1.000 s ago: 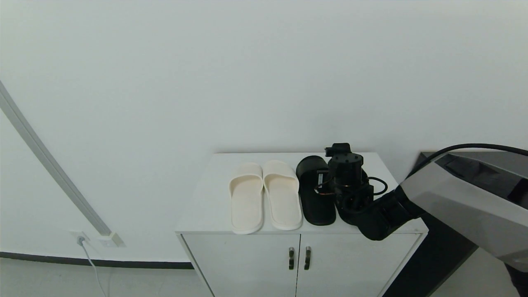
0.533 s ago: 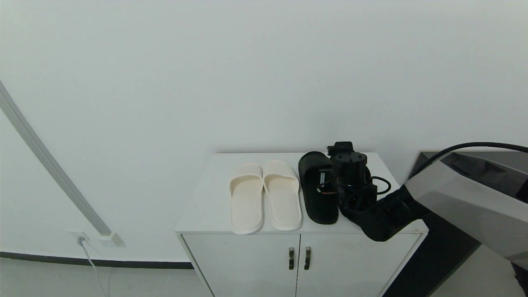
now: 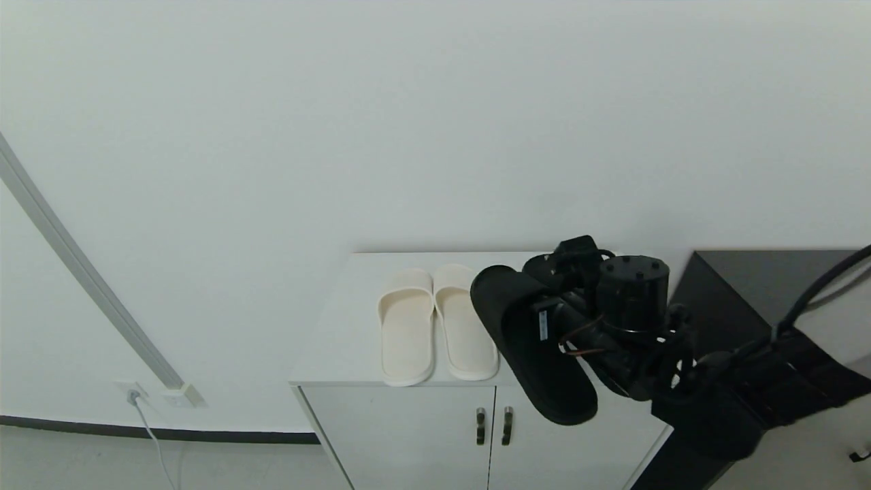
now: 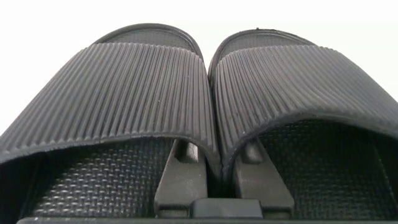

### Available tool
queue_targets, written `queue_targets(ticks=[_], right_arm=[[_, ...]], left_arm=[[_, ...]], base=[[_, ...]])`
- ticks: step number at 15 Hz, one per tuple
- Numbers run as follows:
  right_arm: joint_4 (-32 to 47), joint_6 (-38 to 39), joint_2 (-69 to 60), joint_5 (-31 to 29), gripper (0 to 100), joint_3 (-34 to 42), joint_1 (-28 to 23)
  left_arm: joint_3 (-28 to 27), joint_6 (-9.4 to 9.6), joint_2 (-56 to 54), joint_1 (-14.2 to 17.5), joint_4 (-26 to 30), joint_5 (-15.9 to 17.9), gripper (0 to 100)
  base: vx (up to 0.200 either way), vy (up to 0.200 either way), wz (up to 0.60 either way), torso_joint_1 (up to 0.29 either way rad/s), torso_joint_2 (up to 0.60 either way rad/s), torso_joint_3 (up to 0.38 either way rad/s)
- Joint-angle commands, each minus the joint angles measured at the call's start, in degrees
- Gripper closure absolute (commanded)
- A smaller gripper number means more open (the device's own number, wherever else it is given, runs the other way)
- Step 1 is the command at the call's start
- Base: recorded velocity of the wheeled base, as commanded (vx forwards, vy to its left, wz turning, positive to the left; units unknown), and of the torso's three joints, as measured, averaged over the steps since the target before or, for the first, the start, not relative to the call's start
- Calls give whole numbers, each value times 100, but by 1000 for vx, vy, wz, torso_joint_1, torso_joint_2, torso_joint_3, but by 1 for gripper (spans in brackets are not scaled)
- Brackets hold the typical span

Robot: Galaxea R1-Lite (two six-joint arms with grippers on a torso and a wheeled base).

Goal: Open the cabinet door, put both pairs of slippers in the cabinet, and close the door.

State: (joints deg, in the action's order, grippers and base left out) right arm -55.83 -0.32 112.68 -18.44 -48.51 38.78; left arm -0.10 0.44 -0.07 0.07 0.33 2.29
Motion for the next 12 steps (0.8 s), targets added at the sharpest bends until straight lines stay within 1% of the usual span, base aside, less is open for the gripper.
queue_targets(ticks=[1,2,3,4,5,7,11,12], right_arm=[[37,-12,-1143,781,100,896,271],[73,-12,-1266,957,100,1010,288],[354,-12,-1714,1502,100,1388,297],[486,-12,-1907,1748,100,1546,297],[723,-3,-2277,2178,100,1836,297],[943,-3,-2417,2240,100,1880,297],[969,-3,-2303,2293,100,1933,297],[969,-3,-2294,2293,100,1941,297]], left_arm=[[1,0,7,10,2,-1,100],[1,0,7,10,2,-1,100],[1,0,7,1,2,-1,100],[1,0,7,10,2,-1,100],[1,0,7,10,2,-1,100],[1,0,7,1,2,-1,100],[1,0,7,1,2,-1,100],[1,0,7,10,2,-1,100]], base=[[0,0,0,0,0,0],[0,0,0,0,0,0],[0,0,0,0,0,0],[0,0,0,0,0,0],[0,0,0,0,0,0],[0,0,0,0,0,0],[0,0,0,0,0,0],[-200,0,0,-2,7,2]])
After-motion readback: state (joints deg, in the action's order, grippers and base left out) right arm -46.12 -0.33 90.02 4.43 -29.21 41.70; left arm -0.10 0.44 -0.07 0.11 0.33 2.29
